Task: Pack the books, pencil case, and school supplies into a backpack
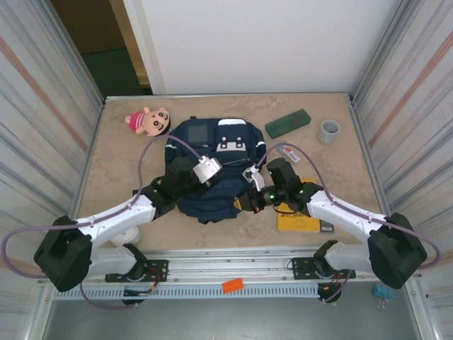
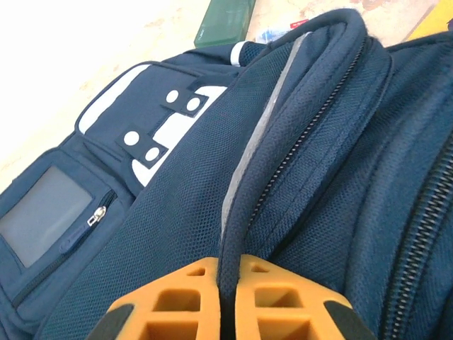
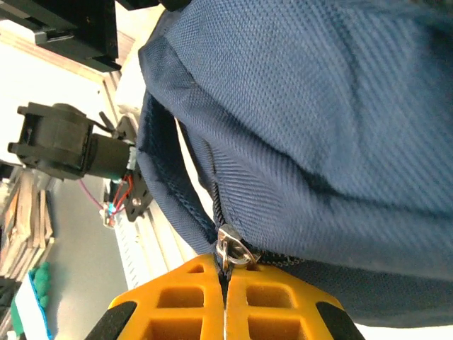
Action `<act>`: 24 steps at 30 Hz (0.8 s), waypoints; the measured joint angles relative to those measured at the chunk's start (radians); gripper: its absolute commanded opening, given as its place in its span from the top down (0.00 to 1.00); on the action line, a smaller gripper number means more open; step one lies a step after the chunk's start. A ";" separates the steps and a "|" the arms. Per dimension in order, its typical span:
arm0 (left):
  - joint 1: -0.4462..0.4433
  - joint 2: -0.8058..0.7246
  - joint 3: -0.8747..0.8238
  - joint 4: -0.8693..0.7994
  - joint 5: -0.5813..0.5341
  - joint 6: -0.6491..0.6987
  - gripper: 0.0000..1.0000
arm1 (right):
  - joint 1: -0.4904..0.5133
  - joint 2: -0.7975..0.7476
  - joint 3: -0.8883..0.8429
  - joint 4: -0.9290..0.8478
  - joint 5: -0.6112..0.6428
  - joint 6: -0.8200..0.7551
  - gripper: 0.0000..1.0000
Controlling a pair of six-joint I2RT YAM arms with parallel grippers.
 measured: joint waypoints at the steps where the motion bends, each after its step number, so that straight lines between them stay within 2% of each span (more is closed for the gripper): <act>1: -0.002 0.006 0.000 0.006 0.000 -0.005 1.00 | 0.007 0.010 0.000 0.013 0.003 0.025 1.00; 2: -0.005 0.009 0.000 0.010 0.001 -0.009 1.00 | 0.011 0.018 0.000 0.022 0.004 0.048 0.95; 5: -0.006 0.012 0.000 0.018 0.002 -0.011 1.00 | 0.017 0.031 0.000 0.043 0.006 0.105 0.64; 8: -0.005 0.011 0.000 0.028 0.022 -0.007 1.00 | 0.002 0.031 0.000 0.062 -0.005 0.154 0.47; 10: 0.013 0.011 0.000 0.032 0.066 -0.002 1.00 | -0.032 0.030 -0.007 0.085 -0.016 0.198 0.41; 15: 0.077 -0.018 0.000 0.003 0.205 0.037 1.00 | -0.161 0.031 -0.056 0.177 -0.035 0.304 0.37; 21: 0.125 -0.046 0.000 -0.045 0.322 0.072 1.00 | -0.186 0.064 -0.046 0.234 -0.048 0.349 0.38; 23: 0.129 -0.045 0.000 -0.051 0.338 0.077 1.00 | -0.186 0.081 -0.037 0.251 -0.047 0.369 0.43; 24: 0.130 -0.046 0.000 -0.052 0.345 0.081 1.00 | -0.186 0.092 -0.036 0.266 -0.047 0.386 0.55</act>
